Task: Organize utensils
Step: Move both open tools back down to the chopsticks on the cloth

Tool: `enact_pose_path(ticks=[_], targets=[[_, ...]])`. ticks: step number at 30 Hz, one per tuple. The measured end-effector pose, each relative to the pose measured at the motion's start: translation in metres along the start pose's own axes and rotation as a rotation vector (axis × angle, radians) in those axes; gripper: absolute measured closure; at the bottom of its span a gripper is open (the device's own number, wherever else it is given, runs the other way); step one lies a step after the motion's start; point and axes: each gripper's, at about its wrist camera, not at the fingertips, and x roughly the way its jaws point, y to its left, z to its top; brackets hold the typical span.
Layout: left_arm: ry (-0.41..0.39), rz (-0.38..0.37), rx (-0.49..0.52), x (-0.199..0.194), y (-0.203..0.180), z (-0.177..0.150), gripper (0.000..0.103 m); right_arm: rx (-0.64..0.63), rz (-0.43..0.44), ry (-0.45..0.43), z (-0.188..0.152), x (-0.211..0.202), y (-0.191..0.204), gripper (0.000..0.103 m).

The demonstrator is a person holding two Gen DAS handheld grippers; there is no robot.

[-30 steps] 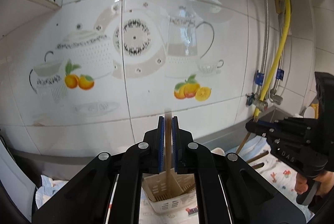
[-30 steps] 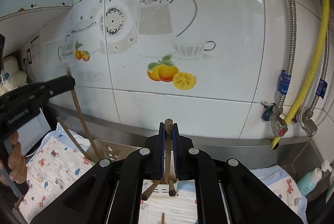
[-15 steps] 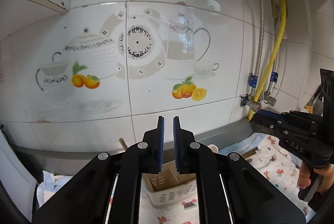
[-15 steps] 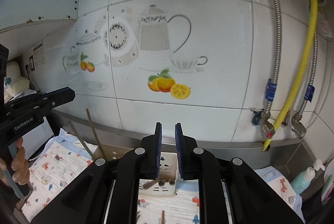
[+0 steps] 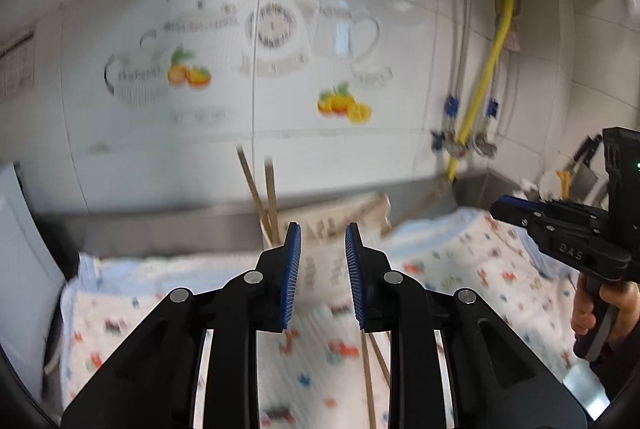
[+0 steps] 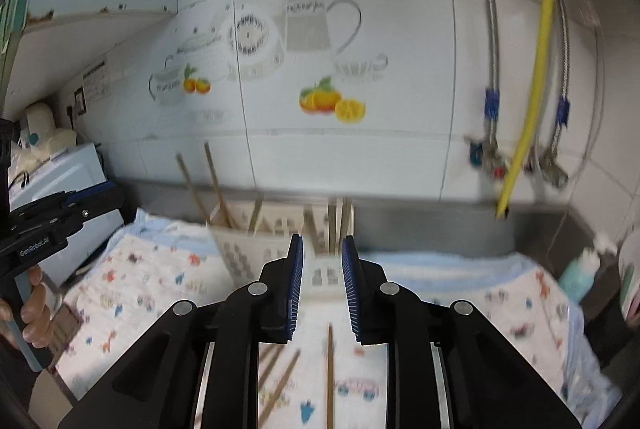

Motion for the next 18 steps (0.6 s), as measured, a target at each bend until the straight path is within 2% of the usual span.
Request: enact_pose_path(ticks=[9,18], targets=[[0.119,-0.032,-0.048,-0.005,0.000,-0.076,0.080,0.022,0.001,0.141,-0.088,0.002,0.008,0.083],[0.258,-0.077,-0.076,0.005,-0.006,-0.141,0.080,0.059,-0.007,0.270,-0.158,0.014,0.002,0.083]])
